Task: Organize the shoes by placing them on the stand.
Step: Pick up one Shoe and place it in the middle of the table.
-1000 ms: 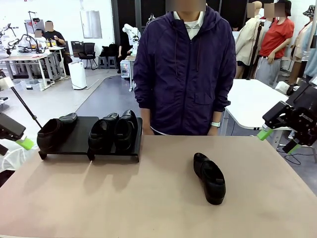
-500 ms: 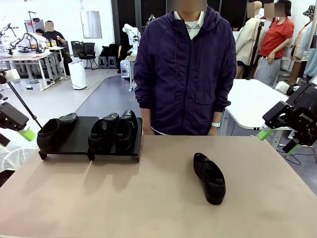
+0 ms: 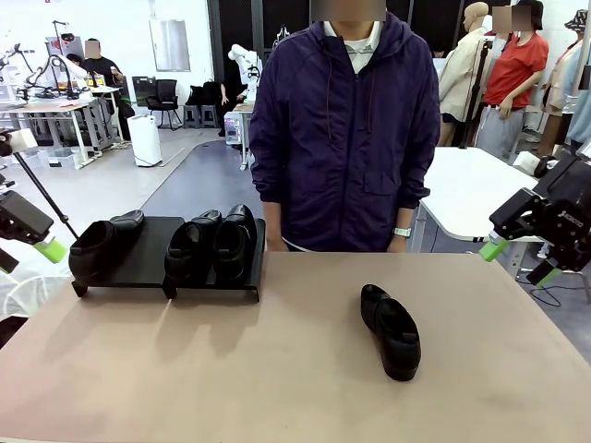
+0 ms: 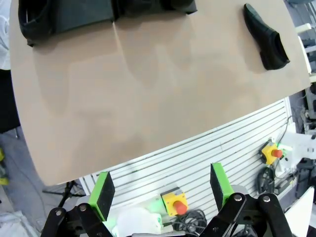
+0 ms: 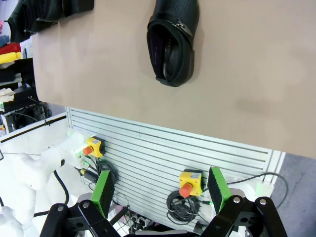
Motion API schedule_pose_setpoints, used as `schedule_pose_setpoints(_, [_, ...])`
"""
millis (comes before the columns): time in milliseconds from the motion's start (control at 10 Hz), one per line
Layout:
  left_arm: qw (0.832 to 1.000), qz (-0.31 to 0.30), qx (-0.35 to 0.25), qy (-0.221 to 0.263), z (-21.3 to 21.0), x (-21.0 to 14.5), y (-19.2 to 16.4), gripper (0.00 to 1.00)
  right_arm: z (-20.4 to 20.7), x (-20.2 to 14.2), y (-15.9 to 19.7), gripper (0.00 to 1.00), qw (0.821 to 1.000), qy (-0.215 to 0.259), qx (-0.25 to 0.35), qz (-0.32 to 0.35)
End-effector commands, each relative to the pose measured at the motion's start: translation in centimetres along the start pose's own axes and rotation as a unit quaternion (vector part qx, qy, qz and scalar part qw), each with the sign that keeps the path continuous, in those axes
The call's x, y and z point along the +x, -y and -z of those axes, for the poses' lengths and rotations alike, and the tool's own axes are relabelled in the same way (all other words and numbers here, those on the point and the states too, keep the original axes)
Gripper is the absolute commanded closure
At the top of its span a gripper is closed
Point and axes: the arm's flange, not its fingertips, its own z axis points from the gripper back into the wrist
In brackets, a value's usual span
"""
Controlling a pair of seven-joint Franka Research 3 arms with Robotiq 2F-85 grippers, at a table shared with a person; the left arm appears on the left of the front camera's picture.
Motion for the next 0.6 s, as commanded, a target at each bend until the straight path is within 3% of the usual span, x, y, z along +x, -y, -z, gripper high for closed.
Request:
schedule_pose_setpoints(0, [1.000,0.008,0.006,-0.005,-0.1,-0.2,-0.1,0.00,2.7,1.5,-3.8,0.00,0.997,0.012,-0.036,-0.063])
schedule_pose_setpoints(200, [1.000,0.008,0.006,-0.005,-0.1,-0.2,-0.1,0.00,10.9,4.3,-10.2,0.00,0.986,0.002,-0.096,-0.138])
schedule_pose_setpoints(500, [1.000,0.008,0.006,-0.005,-0.1,-0.2,-0.1,0.00,20.5,5.7,-12.0,0.00,0.974,0.012,-0.178,-0.142])
